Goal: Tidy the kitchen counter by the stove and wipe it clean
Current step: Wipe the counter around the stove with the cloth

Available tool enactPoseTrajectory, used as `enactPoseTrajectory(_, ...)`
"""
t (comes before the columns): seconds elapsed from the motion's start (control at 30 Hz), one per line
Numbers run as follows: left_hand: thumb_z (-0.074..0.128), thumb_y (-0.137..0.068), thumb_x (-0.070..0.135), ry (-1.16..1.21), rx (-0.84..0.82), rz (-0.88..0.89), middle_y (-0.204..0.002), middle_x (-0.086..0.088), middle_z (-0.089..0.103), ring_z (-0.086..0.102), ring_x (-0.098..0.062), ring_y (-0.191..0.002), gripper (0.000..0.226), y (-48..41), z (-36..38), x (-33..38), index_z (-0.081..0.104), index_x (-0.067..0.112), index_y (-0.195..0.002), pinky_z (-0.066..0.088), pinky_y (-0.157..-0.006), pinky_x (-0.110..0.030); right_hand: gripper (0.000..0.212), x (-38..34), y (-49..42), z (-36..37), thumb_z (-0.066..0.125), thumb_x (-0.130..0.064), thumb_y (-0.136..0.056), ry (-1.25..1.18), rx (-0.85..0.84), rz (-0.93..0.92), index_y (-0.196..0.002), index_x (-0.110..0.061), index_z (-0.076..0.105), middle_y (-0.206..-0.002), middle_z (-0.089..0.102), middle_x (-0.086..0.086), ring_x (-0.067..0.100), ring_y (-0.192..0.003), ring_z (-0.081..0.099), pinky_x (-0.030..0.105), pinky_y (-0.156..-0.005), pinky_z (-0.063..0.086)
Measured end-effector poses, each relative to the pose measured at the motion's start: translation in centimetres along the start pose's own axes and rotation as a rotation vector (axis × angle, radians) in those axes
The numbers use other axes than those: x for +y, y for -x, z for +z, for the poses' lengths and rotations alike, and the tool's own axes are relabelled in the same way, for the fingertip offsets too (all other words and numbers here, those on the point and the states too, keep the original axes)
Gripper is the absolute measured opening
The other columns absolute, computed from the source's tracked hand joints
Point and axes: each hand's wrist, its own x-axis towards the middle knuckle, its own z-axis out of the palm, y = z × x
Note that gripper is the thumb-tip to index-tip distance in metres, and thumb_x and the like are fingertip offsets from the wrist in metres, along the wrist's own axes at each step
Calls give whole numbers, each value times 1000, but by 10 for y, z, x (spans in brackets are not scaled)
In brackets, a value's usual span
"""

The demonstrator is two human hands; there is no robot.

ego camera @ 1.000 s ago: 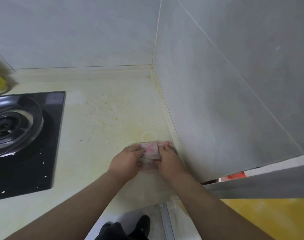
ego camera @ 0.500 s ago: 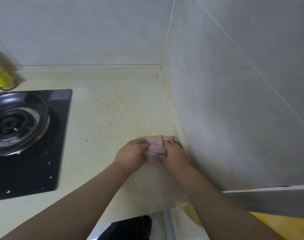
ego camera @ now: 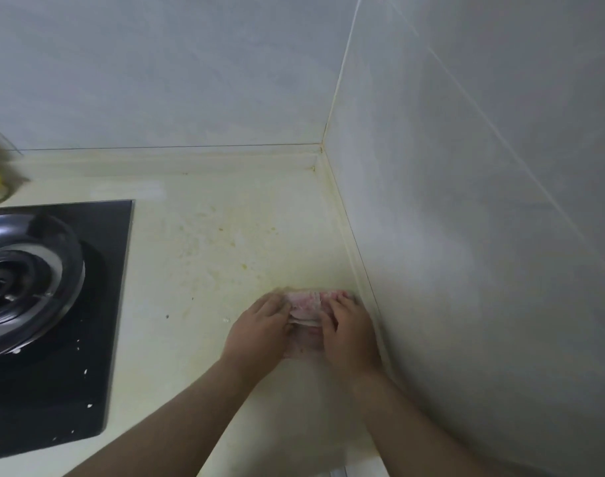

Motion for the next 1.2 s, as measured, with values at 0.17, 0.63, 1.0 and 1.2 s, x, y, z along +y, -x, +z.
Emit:
enactPoseTrajectory(0.17,57,-83,32,-70,61,52,-123,-9,66,62,-29,-116,44,1,4,-11,68,7,-118,54,-93,-39,49,-10,-13,19,39,-37,-101,36,43,-31,-128,-4,62,-139,57,12,27,-132,49,30,-114,28)
enactPoseTrajectory(0.63,38,-71,23,-174,-15,164,-137,-13,57,55,-28,-126,66,7,13,-14,56,2,-131,12,-113,-30,83,-20,-6,21,32,-68,-85,-20,49,90,-148,-15,38,-160,24,-2,-2,-143,9,15,-116,7)
enactPoseTrajectory(1.0,35,-69,22,-177,46,194,-134,-13,59,57,-27,-123,67,-29,11,-14,57,3,-130,45,-102,-40,66,-25,-39,28,51,-44,-96,-3,66,186,-151,-11,34,-160,25,1,11,-148,20,16,-114,13)
enactPoseTrajectory(1.2,37,-71,20,-154,17,155,-139,-12,54,53,-27,-128,67,-38,7,-25,52,3,-135,17,-113,-30,65,-27,-53,26,54,-45,-95,-43,62,175,-150,-12,37,-160,27,-1,8,-147,21,14,-114,12)
